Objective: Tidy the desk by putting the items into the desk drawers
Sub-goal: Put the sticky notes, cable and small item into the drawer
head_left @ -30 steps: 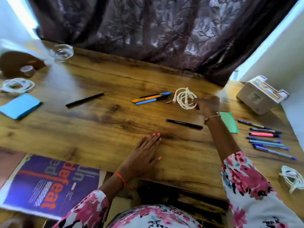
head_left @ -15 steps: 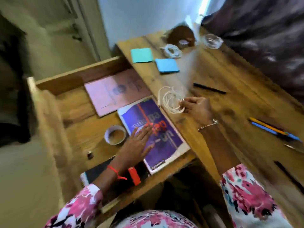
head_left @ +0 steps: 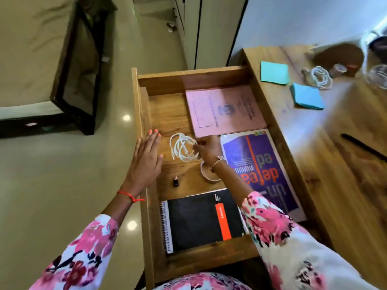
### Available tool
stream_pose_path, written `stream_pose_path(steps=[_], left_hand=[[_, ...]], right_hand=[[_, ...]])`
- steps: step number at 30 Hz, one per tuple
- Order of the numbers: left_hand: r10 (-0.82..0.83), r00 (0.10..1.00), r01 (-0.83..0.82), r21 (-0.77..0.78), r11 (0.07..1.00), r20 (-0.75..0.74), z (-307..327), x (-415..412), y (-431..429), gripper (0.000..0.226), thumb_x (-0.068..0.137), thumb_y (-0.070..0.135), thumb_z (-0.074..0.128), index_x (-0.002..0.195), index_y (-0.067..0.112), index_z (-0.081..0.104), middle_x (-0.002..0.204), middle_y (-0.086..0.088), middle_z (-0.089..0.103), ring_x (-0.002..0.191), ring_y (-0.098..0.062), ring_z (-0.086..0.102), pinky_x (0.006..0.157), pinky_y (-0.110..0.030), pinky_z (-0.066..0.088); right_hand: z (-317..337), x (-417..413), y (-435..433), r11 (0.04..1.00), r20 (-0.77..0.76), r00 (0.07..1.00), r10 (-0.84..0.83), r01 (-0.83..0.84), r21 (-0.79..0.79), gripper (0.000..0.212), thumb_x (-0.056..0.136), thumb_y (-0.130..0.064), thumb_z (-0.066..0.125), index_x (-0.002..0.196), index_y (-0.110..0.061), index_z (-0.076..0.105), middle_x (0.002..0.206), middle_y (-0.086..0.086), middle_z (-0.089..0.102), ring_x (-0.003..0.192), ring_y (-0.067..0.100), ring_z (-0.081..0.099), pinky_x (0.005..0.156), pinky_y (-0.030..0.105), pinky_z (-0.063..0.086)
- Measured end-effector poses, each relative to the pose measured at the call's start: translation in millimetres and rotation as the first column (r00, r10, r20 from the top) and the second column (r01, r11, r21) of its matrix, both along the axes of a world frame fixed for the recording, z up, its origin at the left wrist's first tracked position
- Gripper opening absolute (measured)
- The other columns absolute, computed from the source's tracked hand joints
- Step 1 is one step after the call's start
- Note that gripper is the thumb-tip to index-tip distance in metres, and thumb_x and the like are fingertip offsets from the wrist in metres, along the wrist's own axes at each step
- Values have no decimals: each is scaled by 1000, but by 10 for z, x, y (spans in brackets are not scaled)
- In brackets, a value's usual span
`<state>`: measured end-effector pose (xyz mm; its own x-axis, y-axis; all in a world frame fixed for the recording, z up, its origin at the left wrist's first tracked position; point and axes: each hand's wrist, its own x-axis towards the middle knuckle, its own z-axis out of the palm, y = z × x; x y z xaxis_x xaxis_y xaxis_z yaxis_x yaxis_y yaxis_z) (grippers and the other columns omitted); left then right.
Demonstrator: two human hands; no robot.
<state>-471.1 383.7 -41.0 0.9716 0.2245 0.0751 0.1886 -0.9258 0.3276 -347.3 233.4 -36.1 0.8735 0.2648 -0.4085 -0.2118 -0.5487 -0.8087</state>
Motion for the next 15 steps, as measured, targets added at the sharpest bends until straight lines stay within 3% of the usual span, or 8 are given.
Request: stream_pose_path(steps=[3, 5, 9, 12, 15], left_hand=[[10, 1000, -10, -3, 1000, -12, -68, -43, 8, 59, 90, 9, 48, 144, 3, 26, 154, -11, 24, 144, -22, 17, 118, -38, 7], [15, 1000, -15, -19, 1000, -7, -89, -47, 6, 57, 92, 10, 46, 145, 4, 25, 154, -10, 23, 145, -21, 16, 119, -38, 7], [19, 1000, -19, 9, 1000, -16, -103, -44, 6, 56, 94, 14, 44, 145, 4, 25, 155, -9, 23, 145, -20, 15, 120, -38, 5], [24, 1000, -23, 18, 1000, -17, -114, -45, -1, 56, 94, 16, 42, 146, 5, 23, 155, -8, 22, 145, -19, 14, 119, -35, 1], [30, 999, -29, 40, 999, -24, -121, -36, -7, 57, 94, 17, 43, 146, 5, 22, 155, -9, 22, 145, -19, 14, 118, -35, 0]], right_hand=[[-148, -64, 272, 991, 14, 996, 84, -82, -103, 16, 75, 3, 63, 89, 9, 69, 73, 20, 62, 62, 18, 57, 56, 30, 41], [-231, -109, 396, 984, 11, 993, 114, -112, -139, 17, 75, 3, 64, 91, 9, 69, 80, 24, 65, 74, 20, 54, 61, 28, 38], [-358, -180, 541, 979, 3, 993, 117, -115, -169, 18, 75, -3, 67, 84, 13, 68, 91, 35, 65, 70, 14, 45, 54, 24, 33], [-410, -201, 582, 971, 17, 993, 114, -108, -214, 17, 76, -2, 66, 83, 13, 68, 89, 35, 65, 69, 19, 55, 60, 35, 44], [-431, -219, 555, 970, -8, 993, 114, -113, -215, 16, 75, -2, 69, 81, 12, 68, 83, 29, 68, 68, 16, 47, 62, 35, 46]])
